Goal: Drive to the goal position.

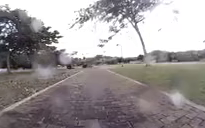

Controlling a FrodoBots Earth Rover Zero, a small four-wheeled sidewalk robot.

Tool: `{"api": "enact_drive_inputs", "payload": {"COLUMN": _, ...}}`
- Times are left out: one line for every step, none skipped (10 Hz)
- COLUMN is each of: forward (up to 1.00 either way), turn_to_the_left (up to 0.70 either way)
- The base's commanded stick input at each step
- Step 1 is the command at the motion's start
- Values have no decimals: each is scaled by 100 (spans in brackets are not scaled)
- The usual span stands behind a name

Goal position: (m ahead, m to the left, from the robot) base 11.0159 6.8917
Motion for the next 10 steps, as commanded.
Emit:
{"api": "enact_drive_inputs", "payload": {"forward": 70, "turn_to_the_left": 0}}
{"api": "enact_drive_inputs", "payload": {"forward": 70, "turn_to_the_left": 0}}
{"api": "enact_drive_inputs", "payload": {"forward": 70, "turn_to_the_left": 0}}
{"api": "enact_drive_inputs", "payload": {"forward": 70, "turn_to_the_left": 0}}
{"api": "enact_drive_inputs", "payload": {"forward": 70, "turn_to_the_left": 0}}
{"api": "enact_drive_inputs", "payload": {"forward": 70, "turn_to_the_left": 0}}
{"api": "enact_drive_inputs", "payload": {"forward": 70, "turn_to_the_left": 0}}
{"api": "enact_drive_inputs", "payload": {"forward": 70, "turn_to_the_left": 0}}
{"api": "enact_drive_inputs", "payload": {"forward": 70, "turn_to_the_left": 0}}
{"api": "enact_drive_inputs", "payload": {"forward": 70, "turn_to_the_left": 0}}
